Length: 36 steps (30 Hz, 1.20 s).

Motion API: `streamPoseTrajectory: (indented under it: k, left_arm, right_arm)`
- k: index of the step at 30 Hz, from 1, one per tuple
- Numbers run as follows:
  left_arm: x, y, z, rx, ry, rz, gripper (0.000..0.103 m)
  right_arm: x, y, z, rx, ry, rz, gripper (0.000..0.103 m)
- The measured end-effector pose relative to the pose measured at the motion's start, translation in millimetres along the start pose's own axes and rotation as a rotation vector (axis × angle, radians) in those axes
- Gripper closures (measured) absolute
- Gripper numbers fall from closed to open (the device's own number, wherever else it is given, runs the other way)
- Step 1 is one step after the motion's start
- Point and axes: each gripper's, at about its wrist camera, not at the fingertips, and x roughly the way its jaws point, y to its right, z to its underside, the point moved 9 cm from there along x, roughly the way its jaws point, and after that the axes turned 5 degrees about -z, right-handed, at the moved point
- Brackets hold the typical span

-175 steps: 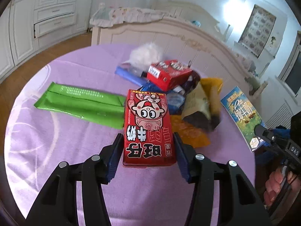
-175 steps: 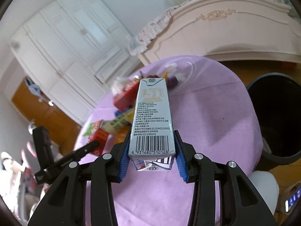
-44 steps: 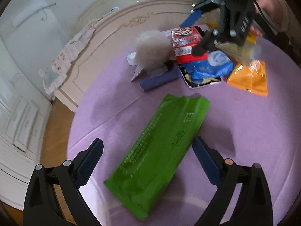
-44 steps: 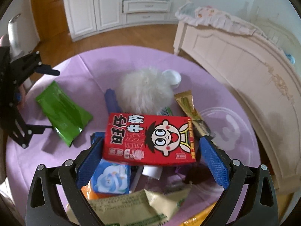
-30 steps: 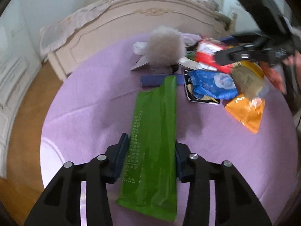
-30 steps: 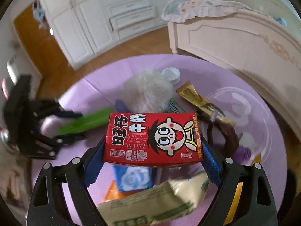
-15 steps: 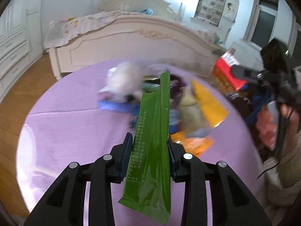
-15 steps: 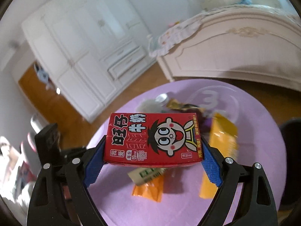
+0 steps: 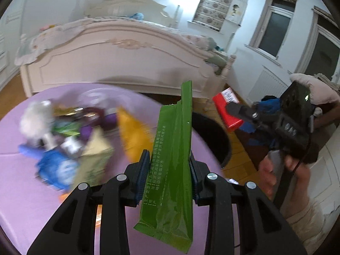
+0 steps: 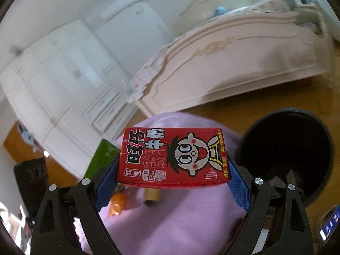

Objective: Collect trash
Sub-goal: 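Carry both items over the black bin and open both tools to drop them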

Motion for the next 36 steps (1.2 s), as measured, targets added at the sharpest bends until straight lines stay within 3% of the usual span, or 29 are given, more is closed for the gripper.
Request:
streamPoseTrajectory:
  k: [8,15,28,36]
  left_arm:
    - [57.0,80.6,-16.0,0.025,-0.039,0.075,0.069]
    - [102.6,113.2,-6.8,0.071,-0.099,0.068,0.069]
    - [158.6,131.5,-5.3,0.093,-0.190,0.049,0.069]
    - [173.9,127.1,-4.9,0.079,-0.215,0.045,0.069]
  right_arm:
    - [-28.7,87.0,-10.5,0.142,0.075,0.066,0.015]
    - [-37.1,157.6,-1.3,0.256,0.089,0.120,0.015]
    - [-14.3,216.5,34.0,0.368,0.029,0.130,0.015]
    - [1.8,226.0,41.9,0.378,-0.010,0.137,0.015]
